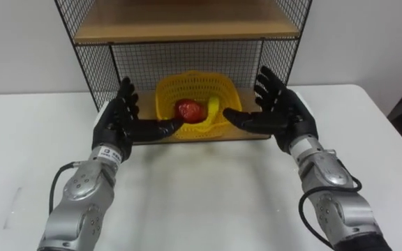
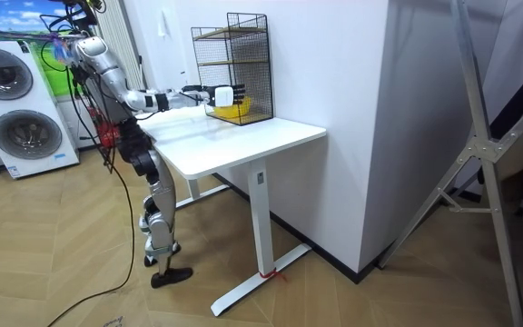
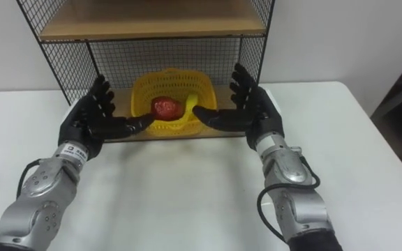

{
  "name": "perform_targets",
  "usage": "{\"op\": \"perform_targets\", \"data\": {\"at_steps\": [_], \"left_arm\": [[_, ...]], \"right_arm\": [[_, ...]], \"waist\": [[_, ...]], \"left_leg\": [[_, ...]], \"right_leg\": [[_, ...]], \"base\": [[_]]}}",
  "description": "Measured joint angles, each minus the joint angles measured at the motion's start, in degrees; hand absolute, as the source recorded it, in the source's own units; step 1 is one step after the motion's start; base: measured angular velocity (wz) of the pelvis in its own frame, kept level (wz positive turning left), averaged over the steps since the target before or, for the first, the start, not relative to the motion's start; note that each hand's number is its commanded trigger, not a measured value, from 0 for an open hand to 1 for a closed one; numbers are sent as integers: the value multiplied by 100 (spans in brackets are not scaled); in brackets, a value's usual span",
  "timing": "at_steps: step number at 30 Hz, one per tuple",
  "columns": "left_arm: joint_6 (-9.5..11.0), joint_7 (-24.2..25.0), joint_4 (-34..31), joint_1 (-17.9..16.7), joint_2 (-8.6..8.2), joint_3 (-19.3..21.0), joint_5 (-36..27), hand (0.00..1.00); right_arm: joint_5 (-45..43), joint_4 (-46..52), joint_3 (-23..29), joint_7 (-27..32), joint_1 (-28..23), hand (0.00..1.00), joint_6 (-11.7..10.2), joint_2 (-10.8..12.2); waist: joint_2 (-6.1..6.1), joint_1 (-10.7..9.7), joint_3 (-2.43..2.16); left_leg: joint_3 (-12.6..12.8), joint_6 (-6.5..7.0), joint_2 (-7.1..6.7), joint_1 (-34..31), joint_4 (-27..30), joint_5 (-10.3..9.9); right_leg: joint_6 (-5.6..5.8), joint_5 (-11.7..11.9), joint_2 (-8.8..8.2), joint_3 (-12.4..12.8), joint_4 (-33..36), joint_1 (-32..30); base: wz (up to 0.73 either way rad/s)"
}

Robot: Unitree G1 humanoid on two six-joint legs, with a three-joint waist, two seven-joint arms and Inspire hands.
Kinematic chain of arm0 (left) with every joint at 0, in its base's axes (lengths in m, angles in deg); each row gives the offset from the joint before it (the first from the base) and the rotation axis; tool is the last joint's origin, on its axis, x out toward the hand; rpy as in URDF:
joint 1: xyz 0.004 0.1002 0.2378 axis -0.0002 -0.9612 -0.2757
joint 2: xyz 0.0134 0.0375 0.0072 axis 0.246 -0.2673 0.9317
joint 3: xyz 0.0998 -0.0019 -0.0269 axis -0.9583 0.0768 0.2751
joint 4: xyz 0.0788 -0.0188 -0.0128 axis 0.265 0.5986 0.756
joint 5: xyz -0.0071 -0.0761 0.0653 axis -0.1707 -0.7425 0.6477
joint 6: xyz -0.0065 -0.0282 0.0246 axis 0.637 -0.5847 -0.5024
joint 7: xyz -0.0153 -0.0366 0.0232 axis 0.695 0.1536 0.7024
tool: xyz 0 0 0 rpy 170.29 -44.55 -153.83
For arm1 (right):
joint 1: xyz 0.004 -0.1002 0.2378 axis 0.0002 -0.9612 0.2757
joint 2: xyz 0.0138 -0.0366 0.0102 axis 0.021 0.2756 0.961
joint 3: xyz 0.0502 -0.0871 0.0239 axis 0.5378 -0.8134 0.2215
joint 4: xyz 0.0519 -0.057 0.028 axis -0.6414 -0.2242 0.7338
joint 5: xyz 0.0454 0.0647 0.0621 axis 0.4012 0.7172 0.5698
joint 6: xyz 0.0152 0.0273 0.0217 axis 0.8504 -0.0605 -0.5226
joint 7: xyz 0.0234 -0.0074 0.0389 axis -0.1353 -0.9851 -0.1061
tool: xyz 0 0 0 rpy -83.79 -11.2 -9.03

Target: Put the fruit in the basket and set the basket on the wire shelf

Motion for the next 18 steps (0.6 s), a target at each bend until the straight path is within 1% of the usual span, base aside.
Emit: {"op": "perform_targets", "data": {"at_steps": [3, 5, 7, 11, 12, 13, 14, 15, 17, 18], "left_arm": [[58, 4, -58, -41, 2, 106, -6, 0], [66, 15, -197, -150, 6, 135, -17, 0], [77, 116, -413, -396, 6, 159, -1, 0], [79, 194, -758, -730, 15, 157, 5, 0], [95, 232, -962, -856, 18, 157, 8, 0], [110, 246, -1193, -976, 18, 158, 0, 0], [127, 246, -1317, -1036, 18, 161, -1, 0], [198, 246, -1531, -1132, 20, 161, -3, 0], [305, 245, -1800, -1214, 18, 170, 6, 0], [412, 245, -1962, -1286, 4, 175, 48, 0]], "right_arm": [[-52, 72, 0, -71, -150, 0, -5, -2], [-57, 147, 1, -75, -250, 0, -5, -5], [-138, 579, 9, -76, -522, 0, -4, 0], [-216, 1081, 13, -109, -736, 0, -12, -1], [-226, 1164, 13, -117, -765, 0, -50, -4], [-225, 1211, 18, -119, -837, 0, -155, -4], [-223, 1218, 18, -120, -876, 0, -214, -3], [-224, 1242, 22, -117, -976, 0, -274, -3], [-308, 1326, 25, -103, -1146, 0, -278, 18], [-429, 1495, 26, -101, -1311, 0, -278, 40]], "waist": [[10, -9, -4], [16, -18, -7], [22, -2, -10], [32, -9, -6], [32, -20, -6], [30, -22, -6], [29, -22, -7], [30, -20, -6], [39, -17, -9], [49, -18, -16]], "left_leg": [[1, 0, 0, 8, 3, 0], [1, 0, 0, 9, 2, 0], [17, 0, 1, 2, -35, 0], [19, 0, 0, -13, -50, -1], [19, 0, -2, -12, -50, -1], [16, -1, -2, -12, -49, -1], [14, -1, -2, -12, -48, -1], [9, -1, -3, -15, -48, -1], [9, -1, -3, -41, -45, -1], [12, -1, -4, -69, -50, -1]], "right_leg": [[0, 0, -2, -10, 0, 8], [0, 0, -4, -8, 0, 6], [3, -3, -2, 2, 2, -4], [3, -3, -2, 4, 2, -4], [3, -3, -3, 4, -1, -2], [3, -3, 0, 3, -9, 4], [3, -3, 0, 3, -12, 6], [3, -3, -1, 1, -11, 4], [3, -3, -1, 5, -8, -20], [3, -3, 0, 18, -2, -59]], "base": [[0], [0], [0], [0], [0], [0], [0], [0], [0], [0]]}}
